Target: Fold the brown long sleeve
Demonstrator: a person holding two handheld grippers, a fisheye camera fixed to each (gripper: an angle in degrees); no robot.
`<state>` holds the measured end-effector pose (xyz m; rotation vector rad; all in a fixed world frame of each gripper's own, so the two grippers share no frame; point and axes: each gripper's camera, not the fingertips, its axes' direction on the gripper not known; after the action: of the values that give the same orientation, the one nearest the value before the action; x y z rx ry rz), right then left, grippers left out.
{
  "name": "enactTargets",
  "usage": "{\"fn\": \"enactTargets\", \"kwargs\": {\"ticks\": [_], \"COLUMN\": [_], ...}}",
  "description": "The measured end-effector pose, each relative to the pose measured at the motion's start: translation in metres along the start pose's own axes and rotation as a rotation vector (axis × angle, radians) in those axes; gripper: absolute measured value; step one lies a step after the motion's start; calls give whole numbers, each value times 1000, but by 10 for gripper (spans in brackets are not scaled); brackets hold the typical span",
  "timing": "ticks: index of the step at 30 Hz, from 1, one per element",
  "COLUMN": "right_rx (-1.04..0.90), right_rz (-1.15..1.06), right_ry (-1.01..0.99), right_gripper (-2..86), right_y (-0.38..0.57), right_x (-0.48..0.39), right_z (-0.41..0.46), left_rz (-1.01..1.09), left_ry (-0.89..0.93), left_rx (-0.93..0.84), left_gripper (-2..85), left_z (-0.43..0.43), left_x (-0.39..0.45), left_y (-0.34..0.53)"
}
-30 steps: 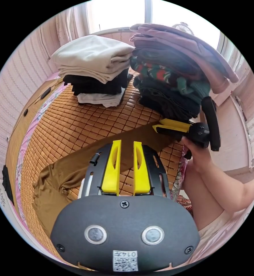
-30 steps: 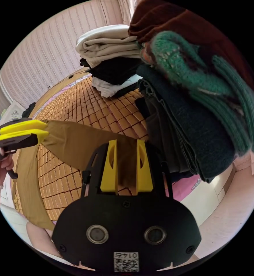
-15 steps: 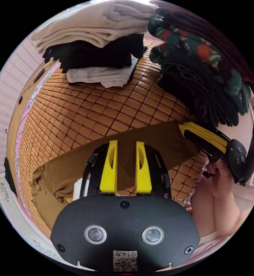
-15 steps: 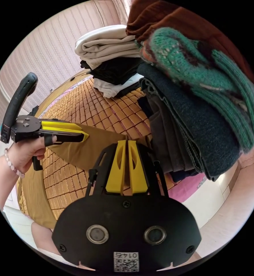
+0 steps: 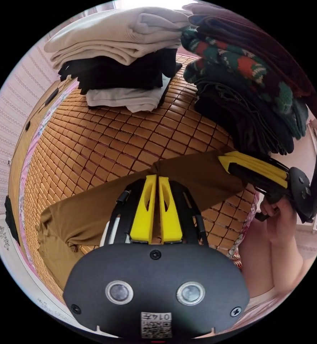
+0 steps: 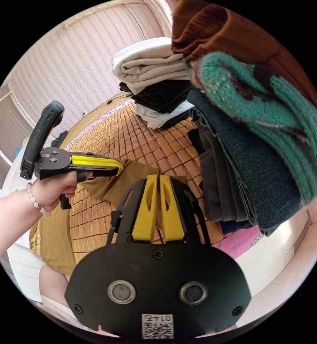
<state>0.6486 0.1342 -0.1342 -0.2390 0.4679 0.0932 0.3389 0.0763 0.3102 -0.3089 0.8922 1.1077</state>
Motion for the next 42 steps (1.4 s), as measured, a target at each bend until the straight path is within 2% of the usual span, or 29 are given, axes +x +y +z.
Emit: {"fn": "enactTargets", "kwargs": {"ticks": [5,10,12,16,18,20,22,24,27,32,39,42], "right_rx": [73,215,322,349,231,98,-62,-232,-359,-422,-405,-469], "right_rz": [-135,-309,-445,-702,-867,-953,-1045,-1116,-1140,-1190,-1166,-1114], "right_ry": [-21,-125,-289,-604,-752,-784,-764,-691,-627,-451,-356,-355], "right_gripper": [-5,-1,2,8,16,27,53,75,82,78,83,86], "right_y": [-3,-1,-2,2,25,56,93,138,171,196,180,165], "right_x": [-20,-70,-124,-237,-317,-368,-407,-431,-438,-453,-513,-529], "right_z": [-21,-64,-99,-146,-147,-125,-95,-60,-38,-16,16,31], "left_rz": [-33,-138,-181,-363,-480,-618,-792,-875,-965,-961,-782,-700], "left_ry": [-18,-21,-57,-101,-94,-124,-146,-97,-11,93,135,110], "left_rx": [74,275,383,556,551,491,384,321,297,324,353,239], "left_gripper": [-10,-9,-9,0,15,35,48,51,51,47,65,70], "left_z": [-45,-145,-192,-289,-307,-311,-303,-295,-286,-284,-292,-279], "left_x": [-18,-67,-87,-139,-161,-177,-187,-186,-174,-163,-185,-199], "left_y": [19,86,128,274,347,423,516,569,626,642,580,552]}}
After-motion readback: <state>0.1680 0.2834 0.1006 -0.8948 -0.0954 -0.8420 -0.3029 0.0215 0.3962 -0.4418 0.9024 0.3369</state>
